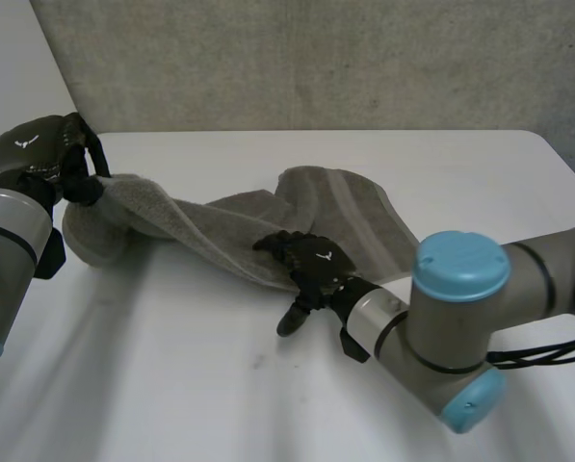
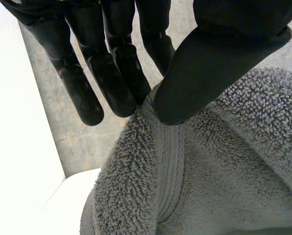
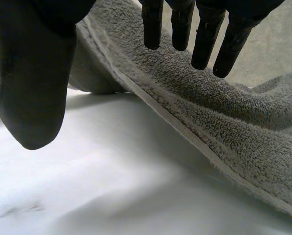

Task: Fold the towel.

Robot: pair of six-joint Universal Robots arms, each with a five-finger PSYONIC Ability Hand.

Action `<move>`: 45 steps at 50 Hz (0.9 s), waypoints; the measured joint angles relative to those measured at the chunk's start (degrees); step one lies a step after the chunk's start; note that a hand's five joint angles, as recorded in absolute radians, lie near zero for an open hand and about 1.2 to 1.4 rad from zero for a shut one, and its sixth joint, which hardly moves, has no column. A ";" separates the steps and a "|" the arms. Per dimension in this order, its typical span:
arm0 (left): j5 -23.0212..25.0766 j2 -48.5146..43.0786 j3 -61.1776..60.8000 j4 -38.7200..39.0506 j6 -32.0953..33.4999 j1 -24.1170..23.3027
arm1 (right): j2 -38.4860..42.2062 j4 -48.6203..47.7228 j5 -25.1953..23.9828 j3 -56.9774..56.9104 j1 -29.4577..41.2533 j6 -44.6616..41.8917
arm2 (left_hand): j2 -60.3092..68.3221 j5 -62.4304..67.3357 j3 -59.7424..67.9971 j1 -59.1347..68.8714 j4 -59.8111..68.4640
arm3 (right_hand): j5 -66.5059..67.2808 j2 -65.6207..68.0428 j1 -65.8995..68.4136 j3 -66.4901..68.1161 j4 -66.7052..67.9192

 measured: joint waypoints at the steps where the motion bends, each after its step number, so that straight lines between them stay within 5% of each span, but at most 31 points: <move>1: 0.00 0.01 -0.04 -0.01 -0.09 0.06 | 0.66 -0.43 0.43 -0.48 0.20 0.02 | 0.00 0.00 0.00 0.00 0.00 | 0.00 0.00 0.00 0.00 0.00; 7: 0.01 0.28 -0.22 -0.10 -1.18 0.59 | 5.56 -2.15 4.53 -4.06 0.73 -0.28 | 0.00 0.00 0.00 0.00 0.00 | 0.16 0.20 0.28 0.14 0.09; 18: 0.15 2.20 -0.68 -0.14 -4.04 3.69 | 8.15 -4.18 9.93 -7.19 0.05 -3.74 | 0.00 0.00 0.00 0.00 0.00 | 27.53 25.96 27.94 26.94 26.26; 26: 0.30 2.32 -0.96 -0.13 -4.90 5.21 | 8.00 -5.62 10.18 -7.60 -3.46 -5.44 | 0.00 0.00 0.00 0.00 0.00 | 37.37 36.73 38.14 37.01 36.48; 45: 0.43 2.09 -1.56 -0.05 -4.78 6.42 | 8.04 -0.88 8.13 -6.71 -15.09 -8.84 | 0.01 0.00 0.00 0.00 0.00 | 35.90 35.03 36.38 35.46 34.86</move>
